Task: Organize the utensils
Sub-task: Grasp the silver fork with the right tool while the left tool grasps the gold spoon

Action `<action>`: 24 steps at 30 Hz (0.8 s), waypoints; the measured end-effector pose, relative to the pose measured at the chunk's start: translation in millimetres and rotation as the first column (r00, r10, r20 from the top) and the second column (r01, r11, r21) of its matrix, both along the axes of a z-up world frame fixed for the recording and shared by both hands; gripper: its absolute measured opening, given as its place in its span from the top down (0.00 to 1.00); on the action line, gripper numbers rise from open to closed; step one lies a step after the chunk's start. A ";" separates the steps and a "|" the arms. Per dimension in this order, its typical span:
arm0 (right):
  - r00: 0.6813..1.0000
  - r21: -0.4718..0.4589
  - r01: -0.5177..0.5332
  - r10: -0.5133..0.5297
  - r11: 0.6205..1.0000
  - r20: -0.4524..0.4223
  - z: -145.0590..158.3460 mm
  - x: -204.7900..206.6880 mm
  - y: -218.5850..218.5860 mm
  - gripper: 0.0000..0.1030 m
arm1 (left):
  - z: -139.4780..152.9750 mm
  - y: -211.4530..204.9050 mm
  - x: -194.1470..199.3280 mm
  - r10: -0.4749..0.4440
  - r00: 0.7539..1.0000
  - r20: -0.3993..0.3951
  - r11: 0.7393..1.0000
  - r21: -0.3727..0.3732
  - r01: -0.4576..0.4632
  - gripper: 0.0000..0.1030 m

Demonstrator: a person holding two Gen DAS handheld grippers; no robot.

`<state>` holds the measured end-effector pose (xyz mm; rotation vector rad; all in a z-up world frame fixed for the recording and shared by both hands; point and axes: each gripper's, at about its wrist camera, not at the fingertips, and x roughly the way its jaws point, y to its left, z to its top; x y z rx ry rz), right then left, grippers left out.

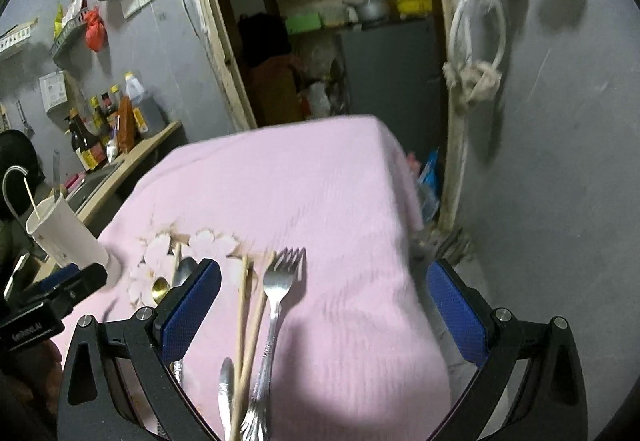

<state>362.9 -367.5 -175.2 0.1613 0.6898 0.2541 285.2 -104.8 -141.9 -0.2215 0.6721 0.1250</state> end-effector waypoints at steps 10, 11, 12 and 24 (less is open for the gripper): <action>0.983 0.074 -0.125 0.133 0.989 -0.122 -43.5 24.2 14.6 0.41 | -38.2 -3.4 26.0 -0.096 0.986 -0.139 0.991 -0.108 0.081 0.28; 0.981 0.085 -0.137 0.147 0.987 -0.129 -45.8 25.2 15.4 0.43 | -41.2 -4.9 29.0 -0.108 0.983 -0.150 0.990 -0.111 0.091 0.34; 0.976 0.096 -0.152 0.164 0.984 -0.139 -49.1 27.1 17.5 0.47 | -44.3 -6.0 32.2 -0.117 0.980 -0.161 0.989 -0.109 0.100 0.37; 0.941 0.199 -0.246 0.283 0.949 -0.185 -60.9 48.7 25.9 0.68 | -52.5 -6.3 48.6 -0.192 0.967 -0.170 0.979 -0.101 0.177 0.67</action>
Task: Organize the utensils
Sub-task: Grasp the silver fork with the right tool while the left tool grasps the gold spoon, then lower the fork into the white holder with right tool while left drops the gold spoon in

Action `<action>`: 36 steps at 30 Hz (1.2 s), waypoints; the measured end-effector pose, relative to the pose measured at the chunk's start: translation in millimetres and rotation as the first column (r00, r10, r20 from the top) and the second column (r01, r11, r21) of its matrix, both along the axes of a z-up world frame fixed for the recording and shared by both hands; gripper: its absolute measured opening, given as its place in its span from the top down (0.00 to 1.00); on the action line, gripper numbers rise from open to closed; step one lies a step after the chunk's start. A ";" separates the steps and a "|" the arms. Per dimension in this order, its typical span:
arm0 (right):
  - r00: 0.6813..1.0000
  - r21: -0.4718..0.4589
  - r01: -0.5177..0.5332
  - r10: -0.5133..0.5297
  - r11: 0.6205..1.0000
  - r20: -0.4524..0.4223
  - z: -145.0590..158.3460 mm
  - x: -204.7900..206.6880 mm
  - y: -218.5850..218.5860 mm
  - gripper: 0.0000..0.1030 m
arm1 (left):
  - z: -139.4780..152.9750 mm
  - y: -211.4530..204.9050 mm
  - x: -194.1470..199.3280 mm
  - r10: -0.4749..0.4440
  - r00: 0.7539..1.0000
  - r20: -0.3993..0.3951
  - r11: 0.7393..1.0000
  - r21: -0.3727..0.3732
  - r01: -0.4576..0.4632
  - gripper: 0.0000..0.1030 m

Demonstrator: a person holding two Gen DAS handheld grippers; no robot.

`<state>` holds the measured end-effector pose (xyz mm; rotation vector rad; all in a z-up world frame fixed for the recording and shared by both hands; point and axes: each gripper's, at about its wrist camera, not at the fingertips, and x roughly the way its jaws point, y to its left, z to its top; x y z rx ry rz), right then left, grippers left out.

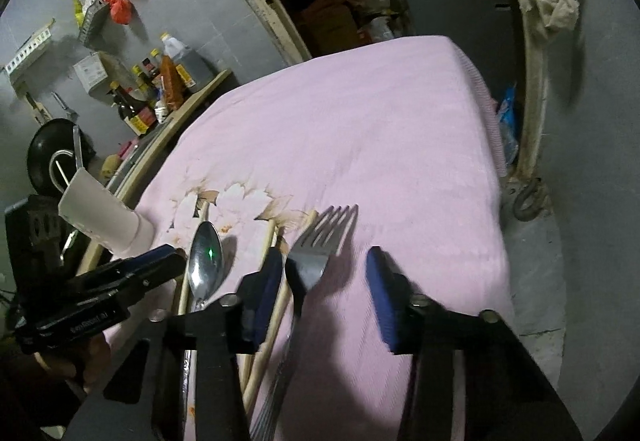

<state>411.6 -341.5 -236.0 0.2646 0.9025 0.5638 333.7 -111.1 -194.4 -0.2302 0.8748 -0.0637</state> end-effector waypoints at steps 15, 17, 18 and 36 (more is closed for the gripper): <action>0.985 0.065 -0.069 0.078 0.996 -0.154 -7.9 23.6 24.2 0.89 | 4.1 0.4 7.9 -0.071 0.997 -0.036 0.997 -0.003 0.071 0.94; 0.985 0.057 -0.062 0.070 0.996 -0.159 -6.3 21.6 29.2 0.91 | 9.0 -0.1 8.0 -0.058 0.997 -0.043 0.998 0.004 0.059 0.96; 0.986 0.059 -0.058 0.066 0.997 -0.155 -5.4 19.8 29.6 0.92 | 11.2 -0.4 8.1 -0.055 0.997 -0.046 0.998 0.011 0.056 0.96; 0.989 0.041 0.148 -0.149 0.988 0.014 54.6 -34.1 13.2 0.97 | 69.4 -0.4 -16.2 -0.061 0.997 0.041 0.989 0.140 0.055 0.97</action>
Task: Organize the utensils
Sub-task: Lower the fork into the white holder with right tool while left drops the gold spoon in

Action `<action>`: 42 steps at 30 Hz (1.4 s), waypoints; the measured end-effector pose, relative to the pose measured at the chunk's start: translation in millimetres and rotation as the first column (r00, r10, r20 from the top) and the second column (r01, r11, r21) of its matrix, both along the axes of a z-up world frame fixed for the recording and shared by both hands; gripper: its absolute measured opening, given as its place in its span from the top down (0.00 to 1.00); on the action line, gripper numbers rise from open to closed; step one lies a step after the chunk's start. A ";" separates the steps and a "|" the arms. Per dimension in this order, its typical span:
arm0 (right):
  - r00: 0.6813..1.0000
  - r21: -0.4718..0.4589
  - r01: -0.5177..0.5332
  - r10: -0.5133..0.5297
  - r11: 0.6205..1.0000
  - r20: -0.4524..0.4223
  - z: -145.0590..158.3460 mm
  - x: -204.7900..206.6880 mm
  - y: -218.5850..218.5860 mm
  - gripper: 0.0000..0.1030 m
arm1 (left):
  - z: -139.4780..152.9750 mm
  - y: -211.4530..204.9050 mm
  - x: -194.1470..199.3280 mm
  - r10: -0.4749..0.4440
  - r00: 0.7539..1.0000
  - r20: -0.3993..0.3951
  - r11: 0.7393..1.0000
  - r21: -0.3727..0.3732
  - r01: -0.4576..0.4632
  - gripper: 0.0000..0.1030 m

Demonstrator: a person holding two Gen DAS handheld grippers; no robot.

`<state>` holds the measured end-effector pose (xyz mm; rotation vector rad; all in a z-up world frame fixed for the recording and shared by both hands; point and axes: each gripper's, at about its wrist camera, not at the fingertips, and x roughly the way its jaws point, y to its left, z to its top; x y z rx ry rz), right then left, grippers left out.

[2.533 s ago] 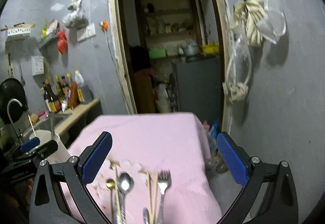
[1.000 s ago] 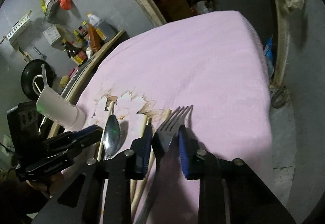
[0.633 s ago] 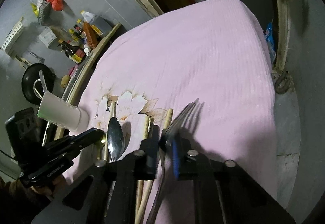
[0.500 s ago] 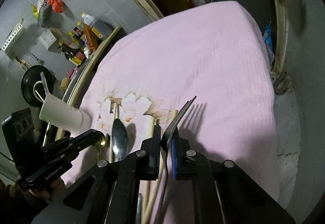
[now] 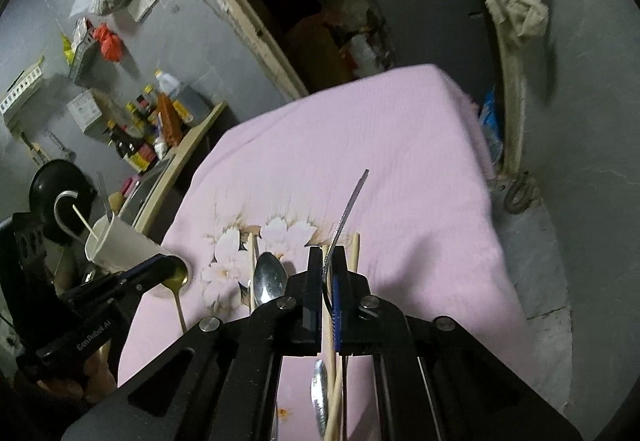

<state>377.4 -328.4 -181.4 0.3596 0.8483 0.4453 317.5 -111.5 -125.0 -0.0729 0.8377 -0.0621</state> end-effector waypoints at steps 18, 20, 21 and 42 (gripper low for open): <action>0.943 0.045 0.169 -0.174 0.985 0.285 110.9 -66.1 30.6 0.97 | 89.8 62.2 -32.3 0.015 0.961 0.276 0.997 -0.072 0.005 0.97; 0.930 0.057 0.160 -0.170 0.985 0.325 124.6 -68.8 45.1 0.97 | 102.1 74.4 -36.5 0.036 0.951 0.308 0.998 -0.069 -0.016 0.97; 0.922 0.069 0.150 -0.165 0.986 0.349 133.4 -68.6 55.1 0.97 | 107.2 80.9 -38.4 0.045 0.947 0.319 0.997 -0.067 -0.024 0.97; 0.817 0.092 -0.114 0.041 0.989 0.575 170.8 -38.3 244.4 0.97 | 147.0 269.3 -64.0 0.390 0.783 0.484 0.877 0.063 -0.476 0.97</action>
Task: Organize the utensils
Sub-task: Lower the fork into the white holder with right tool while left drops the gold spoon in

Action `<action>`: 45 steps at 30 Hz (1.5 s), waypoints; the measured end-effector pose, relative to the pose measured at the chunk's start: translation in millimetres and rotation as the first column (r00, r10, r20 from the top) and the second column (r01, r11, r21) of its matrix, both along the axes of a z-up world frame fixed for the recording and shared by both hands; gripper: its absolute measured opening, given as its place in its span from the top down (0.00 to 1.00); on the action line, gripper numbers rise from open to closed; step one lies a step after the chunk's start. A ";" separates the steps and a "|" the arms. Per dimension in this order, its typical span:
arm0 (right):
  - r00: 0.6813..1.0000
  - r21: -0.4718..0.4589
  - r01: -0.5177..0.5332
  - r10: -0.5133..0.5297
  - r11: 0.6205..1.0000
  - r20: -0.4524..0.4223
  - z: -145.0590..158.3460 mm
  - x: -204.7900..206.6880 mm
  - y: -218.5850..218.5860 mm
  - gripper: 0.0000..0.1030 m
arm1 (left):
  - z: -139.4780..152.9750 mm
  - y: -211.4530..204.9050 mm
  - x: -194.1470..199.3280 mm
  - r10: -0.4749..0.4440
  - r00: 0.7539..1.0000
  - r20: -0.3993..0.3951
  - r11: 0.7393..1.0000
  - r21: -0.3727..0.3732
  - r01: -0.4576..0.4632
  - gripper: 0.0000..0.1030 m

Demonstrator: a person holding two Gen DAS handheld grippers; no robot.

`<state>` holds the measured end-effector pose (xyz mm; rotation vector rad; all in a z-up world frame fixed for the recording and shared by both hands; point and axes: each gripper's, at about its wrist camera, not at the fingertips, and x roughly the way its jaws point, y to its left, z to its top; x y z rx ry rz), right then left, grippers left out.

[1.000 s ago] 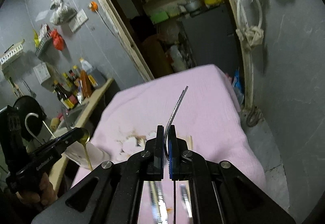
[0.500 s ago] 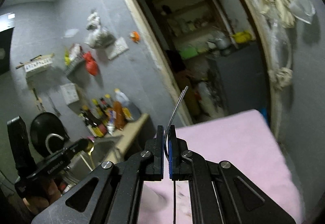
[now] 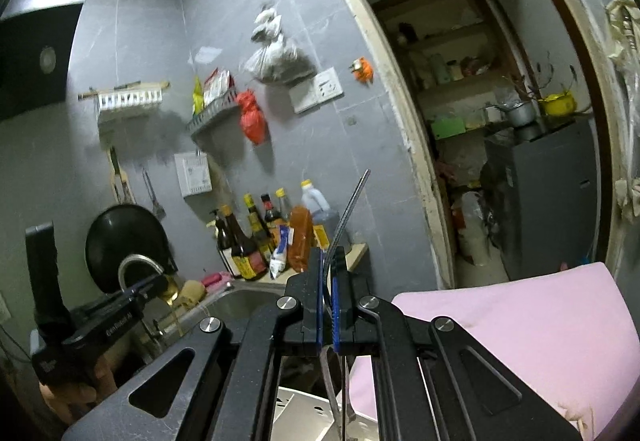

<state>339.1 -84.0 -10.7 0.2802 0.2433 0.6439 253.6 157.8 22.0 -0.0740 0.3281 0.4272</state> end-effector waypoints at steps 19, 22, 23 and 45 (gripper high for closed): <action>0.998 -0.046 0.013 -0.016 0.999 -0.063 -46.3 24.3 11.0 0.97 | -42.1 -22.7 21.5 -0.009 0.999 -0.053 0.998 0.055 0.012 0.96; 0.997 -0.065 0.007 -0.012 0.998 -0.077 -50.0 23.4 12.0 0.96 | -45.5 -25.5 25.4 -0.039 0.996 -0.085 0.998 0.036 0.042 0.96; 0.996 -0.070 0.004 -0.009 0.998 -0.085 -51.4 22.8 11.3 0.96 | -46.6 -25.2 26.6 -0.051 0.994 -0.095 0.998 0.024 0.053 0.95; 0.993 -0.044 0.070 -0.074 0.997 -0.091 -24.2 -11.2 -44.1 0.41 | -37.7 -26.4 -1.0 -0.204 0.979 -0.029 0.952 -0.241 0.191 0.45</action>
